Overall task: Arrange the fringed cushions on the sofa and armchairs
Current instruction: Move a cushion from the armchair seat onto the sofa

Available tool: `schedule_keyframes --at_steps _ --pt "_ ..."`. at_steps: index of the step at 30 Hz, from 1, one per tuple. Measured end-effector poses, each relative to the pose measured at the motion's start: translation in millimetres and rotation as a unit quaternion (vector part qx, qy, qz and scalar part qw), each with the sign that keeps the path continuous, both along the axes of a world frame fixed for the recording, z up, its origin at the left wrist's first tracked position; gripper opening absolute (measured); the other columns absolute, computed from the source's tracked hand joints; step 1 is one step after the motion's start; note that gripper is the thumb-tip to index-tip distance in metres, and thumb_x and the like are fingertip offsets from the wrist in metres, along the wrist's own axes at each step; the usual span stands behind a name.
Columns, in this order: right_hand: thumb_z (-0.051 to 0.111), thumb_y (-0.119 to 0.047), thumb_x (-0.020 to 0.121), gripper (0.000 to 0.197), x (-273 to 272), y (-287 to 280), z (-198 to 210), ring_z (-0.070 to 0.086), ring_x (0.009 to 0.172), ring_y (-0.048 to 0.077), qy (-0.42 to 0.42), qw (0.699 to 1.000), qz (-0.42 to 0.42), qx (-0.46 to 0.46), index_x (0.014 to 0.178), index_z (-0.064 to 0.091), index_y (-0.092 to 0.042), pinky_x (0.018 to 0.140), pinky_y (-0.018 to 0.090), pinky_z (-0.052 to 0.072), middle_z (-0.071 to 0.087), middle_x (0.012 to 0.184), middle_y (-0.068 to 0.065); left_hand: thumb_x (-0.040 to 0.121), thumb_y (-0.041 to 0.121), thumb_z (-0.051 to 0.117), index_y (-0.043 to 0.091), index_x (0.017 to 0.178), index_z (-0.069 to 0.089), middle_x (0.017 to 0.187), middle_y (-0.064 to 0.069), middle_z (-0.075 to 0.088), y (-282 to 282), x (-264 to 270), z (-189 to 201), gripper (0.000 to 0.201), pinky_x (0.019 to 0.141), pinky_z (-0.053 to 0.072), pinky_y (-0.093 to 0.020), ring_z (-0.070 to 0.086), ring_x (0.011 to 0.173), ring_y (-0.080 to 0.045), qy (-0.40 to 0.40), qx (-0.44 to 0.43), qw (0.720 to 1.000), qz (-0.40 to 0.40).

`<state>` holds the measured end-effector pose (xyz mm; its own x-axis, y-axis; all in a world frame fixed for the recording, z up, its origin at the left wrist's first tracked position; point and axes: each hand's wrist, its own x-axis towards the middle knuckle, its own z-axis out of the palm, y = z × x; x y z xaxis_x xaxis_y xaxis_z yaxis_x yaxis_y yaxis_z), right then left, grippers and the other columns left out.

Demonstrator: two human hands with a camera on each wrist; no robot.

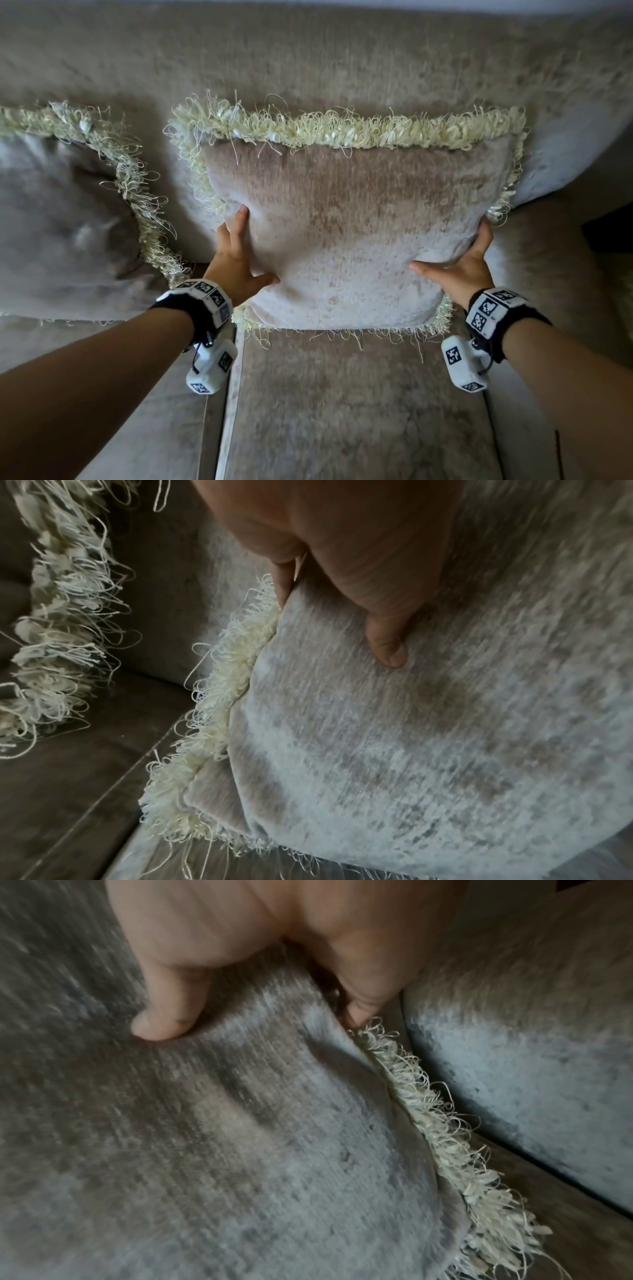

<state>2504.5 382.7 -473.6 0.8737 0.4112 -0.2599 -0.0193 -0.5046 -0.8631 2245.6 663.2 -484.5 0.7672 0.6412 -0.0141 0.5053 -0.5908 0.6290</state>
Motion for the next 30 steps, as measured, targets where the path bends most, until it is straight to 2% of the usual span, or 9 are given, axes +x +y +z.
schedule_keyframes --at_steps 6,9,12,16,21,23,25,27,30 --pt "0.091 -0.016 0.06 0.121 0 -8 4 0.045 0.128 0.019 -0.003 1.0 0.006 0.005 0.139 0.008 -0.052 0.109 0.039 0.036 0.042 0.144 -0.003 0.058 0.001 0.089 0.017 0.15 0.008 0.132 -0.027 0.033 -8 1 18 0.123 0.099 0.039 -0.045 0.046 0.114 -0.043 -0.044 0.025 0.999 -0.013" --pt "0.091 -0.012 0.06 0.119 -2 -13 12 0.051 0.124 0.019 0.016 1.0 0.012 0.017 0.132 0.01 -0.062 0.107 0.039 0.039 0.048 0.14 0.0 0.058 0.004 0.089 0.037 0.142 0.009 0.126 -0.026 0.04 -11 -1 41 0.121 0.083 0.05 -0.058 0.053 0.102 -0.046 -0.052 0.058 0.996 -0.032" --pt "0.089 -0.008 0.063 0.12 -5 -22 18 0.059 0.117 0.02 0.049 0.999 0.016 0.01 0.125 0.008 -0.071 0.098 0.035 0.046 0.056 0.134 0.009 0.059 0.014 0.09 0.043 0.141 0.007 0.119 -0.022 0.043 -10 0 74 0.12 0.065 0.053 -0.06 0.059 0.083 -0.048 -0.036 0.096 0.994 -0.042" --pt "0.088 -0.023 0.069 0.132 -17 -27 36 0.047 0.13 0.027 0.087 0.995 -0.037 -0.043 0.145 -0.018 -0.044 0.109 0.045 0.036 0.039 0.15 0.014 0.059 0.017 0.087 0.029 0.146 0.02 0.109 -0.022 0.045 -7 9 135 0.11 0.048 0.053 -0.047 0.057 0.063 -0.041 -0.004 0.203 0.974 -0.1" --pt "0.091 -0.027 0.063 0.147 -20 -25 37 0.043 0.134 0.029 0.164 0.981 -0.091 -0.045 0.144 -0.032 -0.024 0.112 0.047 0.031 0.036 0.153 0.013 0.065 0.016 0.075 0.024 0.147 0.028 0.106 -0.021 0.047 -6 31 200 0.094 0.049 0.045 -0.033 0.053 0.066 -0.033 -0.017 0.325 0.925 -0.196" --pt "0.092 -0.032 0.062 0.148 -20 -20 29 0.04 0.136 0.03 0.18 0.977 -0.102 -0.048 0.146 -0.029 -0.02 0.112 0.046 0.03 0.035 0.153 0.013 0.064 0.014 0.075 0.029 0.148 0.025 0.108 -0.021 0.047 -5 44 207 0.099 0.051 0.045 -0.034 0.052 0.073 -0.032 0.011 0.336 0.918 -0.212" --pt "0.096 -0.053 0.038 0.158 -17 -18 14 0.046 0.132 0.028 0.188 0.975 -0.111 -0.05 0.147 -0.017 -0.035 0.111 0.047 0.035 0.034 0.154 0.012 0.063 0.011 0.076 0.036 0.15 0.017 0.111 -0.02 0.045 -6 57 196 0.108 0.049 0.045 -0.035 0.052 0.079 -0.033 0.054 0.331 0.917 -0.215" --pt "0.093 -0.063 0.021 0.132 -8 -22 -18 0.055 0.122 0.026 0.178 0.977 -0.116 -0.022 0.126 0.014 -0.049 0.104 0.047 0.045 0.041 0.146 0.013 0.061 0.011 0.081 0.042 0.15 0.007 0.114 -0.018 0.043 -6 67 173 0.12 0.048 0.045 -0.035 0.052 0.084 -0.032 0.096 0.324 0.917 -0.214" --pt "0.091 -0.063 0.027 0.111 -5 -18 -31 0.059 0.114 0.026 0.166 0.98 -0.106 -0.017 0.11 0.017 -0.052 0.101 0.048 0.047 0.049 0.133 0.012 0.059 0.015 0.086 0.044 0.148 0.004 0.119 -0.022 0.043 -6 75 147 0.125 0.055 0.05 -0.039 0.052 0.093 -0.035 0.119 0.308 0.925 -0.188"
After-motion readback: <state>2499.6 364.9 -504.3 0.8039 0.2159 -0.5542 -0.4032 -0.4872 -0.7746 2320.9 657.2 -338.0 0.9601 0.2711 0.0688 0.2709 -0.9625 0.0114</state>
